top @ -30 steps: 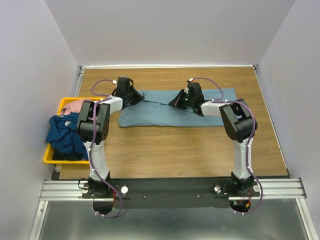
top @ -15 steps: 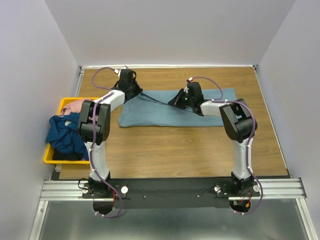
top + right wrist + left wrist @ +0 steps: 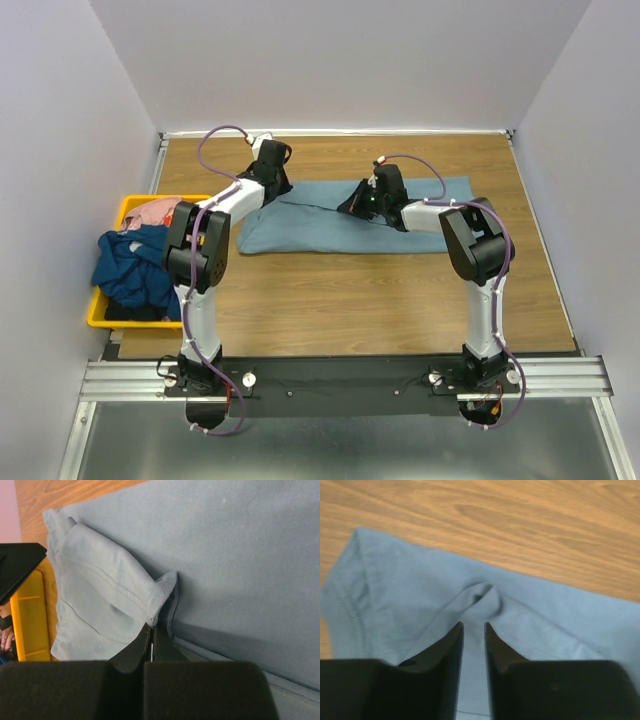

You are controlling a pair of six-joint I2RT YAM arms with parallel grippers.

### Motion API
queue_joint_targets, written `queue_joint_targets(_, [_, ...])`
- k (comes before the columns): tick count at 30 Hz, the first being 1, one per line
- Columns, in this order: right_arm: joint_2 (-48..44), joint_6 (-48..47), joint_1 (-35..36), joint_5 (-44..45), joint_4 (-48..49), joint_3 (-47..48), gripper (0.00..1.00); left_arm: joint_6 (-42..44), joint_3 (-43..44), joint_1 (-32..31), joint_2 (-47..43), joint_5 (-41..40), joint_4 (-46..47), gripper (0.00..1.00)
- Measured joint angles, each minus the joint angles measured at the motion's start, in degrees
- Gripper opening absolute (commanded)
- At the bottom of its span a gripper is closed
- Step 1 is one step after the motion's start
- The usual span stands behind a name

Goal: Fold and stack the t-shirts
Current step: Fold the tshirt

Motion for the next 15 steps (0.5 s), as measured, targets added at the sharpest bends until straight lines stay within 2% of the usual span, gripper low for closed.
queue_joint_targets(1, [-0.02,-0.17,0.00,-0.02,-0.20,0.00,0.01,0.37,-0.63,0.26,-0.24,-0.42,-0.24,0.58])
queue_joint_targets(6, [-0.15,-0.85,0.00,-0.02,-1.27,0.00,0.01,-0.72,-3.82,1.84,-1.95,0.17,-0.26,0.59])
queue_joint_targets(15, [-0.15,-1.25,0.00,-0.04,-2.32,0.22,0.01,-3.61,-4.39,4.09,-2.10,5.99,2.40,0.49])
